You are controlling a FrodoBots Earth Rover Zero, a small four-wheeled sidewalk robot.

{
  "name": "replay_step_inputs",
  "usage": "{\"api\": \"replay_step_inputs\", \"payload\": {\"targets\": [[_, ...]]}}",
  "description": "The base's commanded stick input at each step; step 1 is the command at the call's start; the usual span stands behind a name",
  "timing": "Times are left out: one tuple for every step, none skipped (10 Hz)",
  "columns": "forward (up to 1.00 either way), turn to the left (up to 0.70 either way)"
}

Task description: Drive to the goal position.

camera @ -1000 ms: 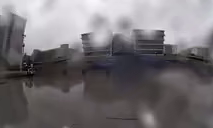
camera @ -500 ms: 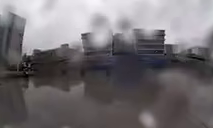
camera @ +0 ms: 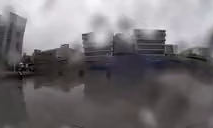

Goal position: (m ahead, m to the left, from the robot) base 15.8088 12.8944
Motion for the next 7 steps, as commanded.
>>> {"api": "replay_step_inputs", "payload": {"targets": [[1.00,0.02],[1.00,0.02],[1.00,0.02],[1.00,0.03],[1.00,0.02],[1.00,0.02],[1.00,0.02]]}}
